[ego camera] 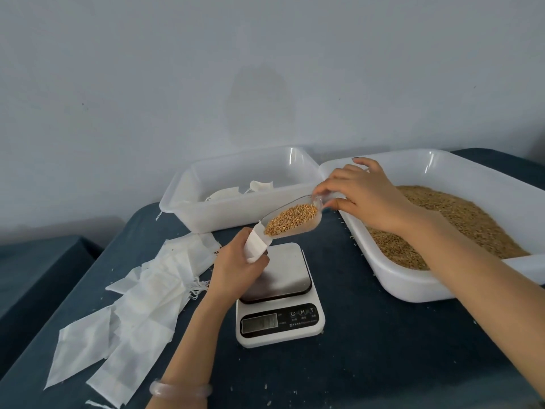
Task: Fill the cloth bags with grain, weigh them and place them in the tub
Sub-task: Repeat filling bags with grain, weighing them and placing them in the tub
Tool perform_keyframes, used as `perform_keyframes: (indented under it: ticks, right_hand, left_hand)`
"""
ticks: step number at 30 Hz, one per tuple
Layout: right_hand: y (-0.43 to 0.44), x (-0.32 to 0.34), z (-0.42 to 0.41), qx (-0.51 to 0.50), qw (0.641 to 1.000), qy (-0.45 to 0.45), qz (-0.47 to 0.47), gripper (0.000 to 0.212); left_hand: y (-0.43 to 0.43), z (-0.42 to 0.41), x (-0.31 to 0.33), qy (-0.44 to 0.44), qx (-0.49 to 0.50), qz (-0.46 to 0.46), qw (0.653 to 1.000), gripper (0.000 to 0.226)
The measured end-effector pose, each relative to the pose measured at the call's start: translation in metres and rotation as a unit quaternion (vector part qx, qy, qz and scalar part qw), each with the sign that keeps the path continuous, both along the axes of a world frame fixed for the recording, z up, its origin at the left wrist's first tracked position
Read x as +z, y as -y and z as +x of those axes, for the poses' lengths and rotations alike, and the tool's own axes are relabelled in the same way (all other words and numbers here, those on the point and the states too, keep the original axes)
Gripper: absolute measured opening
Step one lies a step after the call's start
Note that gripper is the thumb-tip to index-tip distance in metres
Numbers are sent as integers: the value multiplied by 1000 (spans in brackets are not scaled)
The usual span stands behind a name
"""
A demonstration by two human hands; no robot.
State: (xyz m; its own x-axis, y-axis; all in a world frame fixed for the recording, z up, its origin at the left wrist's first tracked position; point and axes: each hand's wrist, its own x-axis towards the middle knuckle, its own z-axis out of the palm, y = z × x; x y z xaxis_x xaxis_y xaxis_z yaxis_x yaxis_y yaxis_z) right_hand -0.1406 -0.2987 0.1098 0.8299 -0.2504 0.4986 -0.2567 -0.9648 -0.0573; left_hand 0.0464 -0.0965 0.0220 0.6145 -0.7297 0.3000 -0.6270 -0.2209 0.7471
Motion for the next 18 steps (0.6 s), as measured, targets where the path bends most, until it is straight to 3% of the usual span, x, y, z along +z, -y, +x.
perform_keyframes:
  ticks: [6, 18]
  right_hand:
    - [-11, 5, 0, 8, 998, 3, -59, 37]
    - [-23, 18, 9, 33, 987, 37, -152, 29]
  left_hand:
    - [-2, -3, 3, 39, -11, 9, 999, 35]
    - [-1, -6, 2, 28, -42, -4, 999, 30]
